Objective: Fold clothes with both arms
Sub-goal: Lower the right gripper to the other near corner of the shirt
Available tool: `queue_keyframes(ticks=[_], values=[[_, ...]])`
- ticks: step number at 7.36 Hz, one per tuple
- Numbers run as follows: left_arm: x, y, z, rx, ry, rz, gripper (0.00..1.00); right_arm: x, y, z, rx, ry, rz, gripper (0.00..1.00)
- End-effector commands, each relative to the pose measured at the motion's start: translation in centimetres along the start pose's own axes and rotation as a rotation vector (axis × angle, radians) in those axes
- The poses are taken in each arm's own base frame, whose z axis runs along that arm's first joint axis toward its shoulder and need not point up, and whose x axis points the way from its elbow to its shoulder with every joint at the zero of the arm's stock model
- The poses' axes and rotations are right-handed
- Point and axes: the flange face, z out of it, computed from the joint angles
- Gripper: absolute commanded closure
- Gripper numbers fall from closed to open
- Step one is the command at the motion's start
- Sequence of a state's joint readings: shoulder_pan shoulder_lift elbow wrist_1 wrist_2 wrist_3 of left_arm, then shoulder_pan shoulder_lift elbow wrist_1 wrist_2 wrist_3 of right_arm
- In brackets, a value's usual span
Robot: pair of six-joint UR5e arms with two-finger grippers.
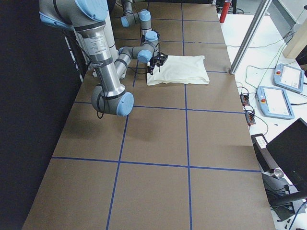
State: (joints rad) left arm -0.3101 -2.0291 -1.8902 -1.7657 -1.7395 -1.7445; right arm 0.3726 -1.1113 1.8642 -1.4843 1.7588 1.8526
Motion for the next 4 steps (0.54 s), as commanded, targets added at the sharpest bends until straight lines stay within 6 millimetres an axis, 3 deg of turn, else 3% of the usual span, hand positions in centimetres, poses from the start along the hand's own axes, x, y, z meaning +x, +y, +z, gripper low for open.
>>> queue_keyframes(ticks=[1,4], values=[[0.0,0.0,0.2,0.0,-0.002,0.006,1.0,2.8,2.5,2.6,0.018,0.041,0.052,0.0],[0.2,0.1,0.3,-0.002,0.003,0.008,1.0,3.1,2.3,3.7,0.033,0.059,0.043,0.0]])
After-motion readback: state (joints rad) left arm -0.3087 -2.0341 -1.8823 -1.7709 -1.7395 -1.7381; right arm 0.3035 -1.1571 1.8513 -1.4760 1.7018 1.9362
